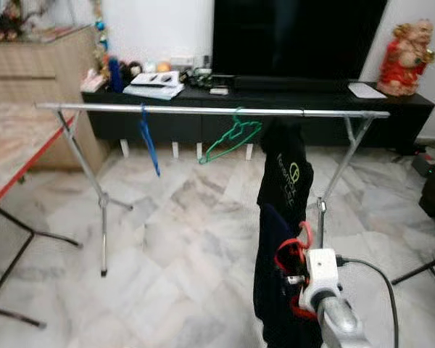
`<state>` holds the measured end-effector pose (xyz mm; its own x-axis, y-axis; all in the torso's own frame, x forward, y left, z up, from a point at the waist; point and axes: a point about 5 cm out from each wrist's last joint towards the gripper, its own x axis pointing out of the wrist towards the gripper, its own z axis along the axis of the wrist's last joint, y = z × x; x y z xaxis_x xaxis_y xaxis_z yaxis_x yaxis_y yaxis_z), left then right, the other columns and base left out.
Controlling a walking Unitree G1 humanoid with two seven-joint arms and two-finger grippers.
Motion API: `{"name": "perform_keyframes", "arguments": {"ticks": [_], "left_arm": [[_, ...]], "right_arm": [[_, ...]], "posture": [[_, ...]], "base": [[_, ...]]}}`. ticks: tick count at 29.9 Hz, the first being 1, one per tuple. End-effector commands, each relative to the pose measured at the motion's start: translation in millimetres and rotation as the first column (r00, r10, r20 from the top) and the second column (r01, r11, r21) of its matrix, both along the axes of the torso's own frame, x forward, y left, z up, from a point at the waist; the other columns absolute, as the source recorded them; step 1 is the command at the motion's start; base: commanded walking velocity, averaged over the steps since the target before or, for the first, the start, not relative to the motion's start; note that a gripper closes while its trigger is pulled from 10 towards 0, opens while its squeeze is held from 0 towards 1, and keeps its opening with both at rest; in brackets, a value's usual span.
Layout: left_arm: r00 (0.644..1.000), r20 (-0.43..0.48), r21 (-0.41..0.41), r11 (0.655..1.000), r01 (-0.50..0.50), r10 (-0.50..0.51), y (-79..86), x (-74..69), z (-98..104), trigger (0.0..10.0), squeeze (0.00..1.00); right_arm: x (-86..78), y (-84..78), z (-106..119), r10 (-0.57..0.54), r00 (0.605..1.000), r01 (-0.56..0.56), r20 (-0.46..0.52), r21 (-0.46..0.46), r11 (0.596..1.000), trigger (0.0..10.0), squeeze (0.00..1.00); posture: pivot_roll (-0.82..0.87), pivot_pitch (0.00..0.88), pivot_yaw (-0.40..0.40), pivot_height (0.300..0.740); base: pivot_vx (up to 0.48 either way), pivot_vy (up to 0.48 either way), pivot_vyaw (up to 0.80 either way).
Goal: Hang hanger
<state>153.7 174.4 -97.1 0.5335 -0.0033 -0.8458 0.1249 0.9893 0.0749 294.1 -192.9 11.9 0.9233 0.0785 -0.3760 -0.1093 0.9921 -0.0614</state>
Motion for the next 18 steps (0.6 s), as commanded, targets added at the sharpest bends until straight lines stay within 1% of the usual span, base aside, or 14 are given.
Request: {"name": "perform_keyframes", "arguments": {"ticks": [1, 5, 7, 8, 11, 12, 13, 15, 17, 18], "left_arm": [[0.997, -0.082, 0.019, 1.000, -0.001, 0.002, 4.9, -19.4, -7.5, 10.0, 0.00], [0.997, -0.078, 0.021, 1.000, 0.001, 0.001, 4.6, -19.0, -7.3, 10.0, 0.00], [0.998, -0.068, 0.029, 1.000, 0.004, -0.002, 4.6, -18.1, -6.9, 10.0, 0.00], [0.999, -0.045, 0.046, 0.999, 0.010, -0.008, 4.7, -16.1, -5.8, 10.0, 0.00], [1.000, -0.003, 0.066, 0.998, -0.008, 0.008, 4.9, -13.2, -4.0, 10.0, 0.00], [1.000, 0.029, 0.069, 0.998, -0.010, 0.008, 4.3, -10.6, -2.4, 10.0, 0.00], [1.000, 0.029, 0.069, 0.998, -0.010, 0.008, 4.3, -10.6, -2.4, 10.0, 0.00], [0.998, 0.070, 0.072, 0.997, -0.006, 0.001, 3.1, -7.2, -0.1, 10.0, 0.00], [0.995, 0.101, 0.104, 0.995, 0.015, -0.025, 2.5, -4.2, 1.8, 10.0, 0.00], [0.977, 0.203, 0.129, 0.991, 0.036, -0.062, 22.2, 30.2, 20.2, 10.0, 0.00]], "right_arm": [[9.5, 3.8, 10.5, 0.018, 0.999, -0.018, 0.038, 0.002, 1.000, 10.0, 0.00], [10.5, 3.9, 10.7, 0.047, 0.999, -0.047, 0.022, 0.000, 0.999, 10.0, 0.00], [11.2, 5.4, 10.7, 0.080, 0.997, -0.080, 0.008, 0.004, 0.997, 10.0, 0.00], [11.8, 6.3, 11.1, 0.114, 0.993, -0.114, -0.005, -0.009, 0.993, 10.0, 0.00], [13.6, 6.3, 13.2, 0.158, 0.987, -0.158, -0.014, -0.033, 0.987, 10.0, 0.00], [15.3, 3.8, 14.7, 0.166, 0.986, -0.167, -0.027, -0.050, 0.985, 10.0, 0.00], [15.3, 3.8, 14.7, 0.166, 0.986, -0.167, -0.027, -0.050, 0.985, 10.0, 0.00], [18.1, -1.2, 17.7, 0.169, 0.985, -0.172, -0.037, -0.075, 0.982, 10.0, 0.00], [21.3, -5.8, 22.0, 0.169, 0.985, -0.172, -0.035, -0.085, 0.981, 10.0, 0.00], [22.0, -6.6, 22.9, 0.172, 0.984, -0.174, -0.037, -0.083, 0.981, 10.0, 0.00]], "posture": [[-0.03, 0.000, -0.027, 0.740], [-0.03, 0.000, -0.026, 0.740], [-0.03, 0.000, -0.027, 0.740], [-0.02, 0.000, -0.027, 0.740], [-0.02, 0.000, -0.031, 0.740], [-0.02, 0.000, -0.035, 0.740], [-0.02, 0.000, -0.035, 0.740], [-0.02, 0.000, -0.039, 0.740], [-0.02, 0.000, -0.043, 0.740], [-0.02, 0.000, -0.042, 0.740]], "base": [[0.000, 0.000, 0.00], [0.000, 0.000, 0.00], [0.000, 0.000, 0.00], [0.000, 0.000, 0.00], [0.000, 0.000, 0.00], [0.000, 0.000, 0.00], [0.000, 0.000, 0.00], [0.000, 0.000, 0.00], [0.000, 0.000, 0.00], [0.000, 0.000, 0.00]]}}
